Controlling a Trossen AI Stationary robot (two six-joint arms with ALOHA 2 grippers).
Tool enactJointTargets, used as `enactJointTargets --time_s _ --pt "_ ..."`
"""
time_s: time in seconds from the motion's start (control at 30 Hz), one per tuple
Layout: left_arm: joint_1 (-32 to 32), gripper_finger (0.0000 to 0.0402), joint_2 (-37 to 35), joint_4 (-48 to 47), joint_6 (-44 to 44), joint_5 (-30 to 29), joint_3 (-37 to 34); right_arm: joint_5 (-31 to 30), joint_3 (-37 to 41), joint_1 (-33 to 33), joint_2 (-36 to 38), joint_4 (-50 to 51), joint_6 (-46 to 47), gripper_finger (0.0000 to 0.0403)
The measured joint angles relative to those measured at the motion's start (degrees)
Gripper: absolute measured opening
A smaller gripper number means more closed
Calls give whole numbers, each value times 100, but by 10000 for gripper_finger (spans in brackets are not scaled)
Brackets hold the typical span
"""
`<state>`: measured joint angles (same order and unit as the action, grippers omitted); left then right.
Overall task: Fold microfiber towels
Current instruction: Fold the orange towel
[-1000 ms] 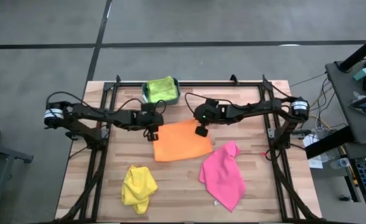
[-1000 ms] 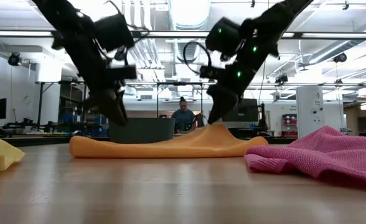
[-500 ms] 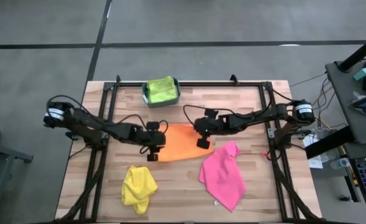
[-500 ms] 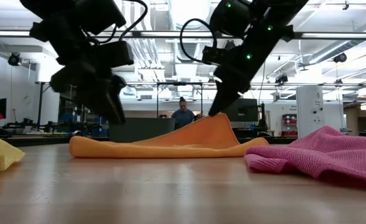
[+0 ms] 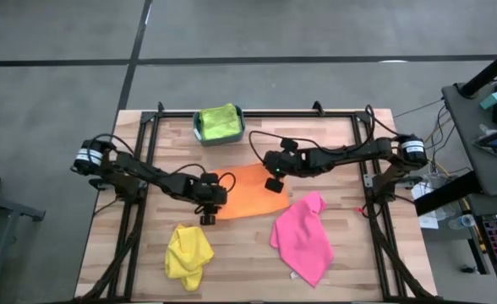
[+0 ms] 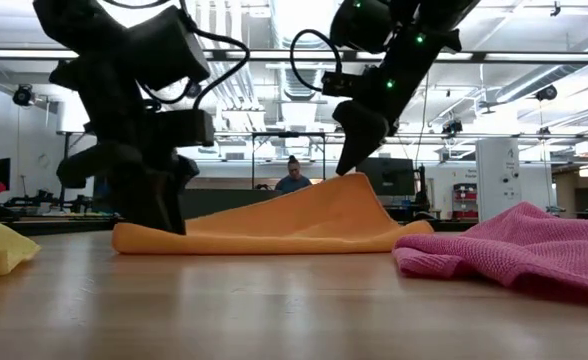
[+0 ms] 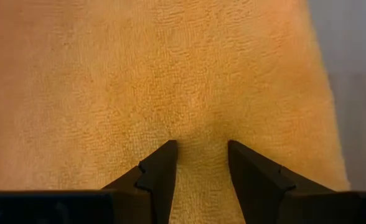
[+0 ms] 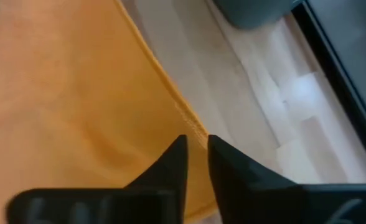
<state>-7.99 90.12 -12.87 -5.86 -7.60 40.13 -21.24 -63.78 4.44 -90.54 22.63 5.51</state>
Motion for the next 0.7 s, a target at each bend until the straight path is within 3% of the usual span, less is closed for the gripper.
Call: enactJointTargets --time_s 0.23,0.5,0.57,0.7 --pt "220 132 -21 -251 48 -187 0 10 -305 305 0 377 -280 138" --pt "464 132 -268 -775 75 -553 -27 47 -445 517 9 543 -256 148" --pt "478 132 -278 -790 80 -665 -32 442 -406 508 11 397 -295 147" --pt "477 132 -281 -808 76 -791 -34 2038 -84 302 -37 -601 -256 133"
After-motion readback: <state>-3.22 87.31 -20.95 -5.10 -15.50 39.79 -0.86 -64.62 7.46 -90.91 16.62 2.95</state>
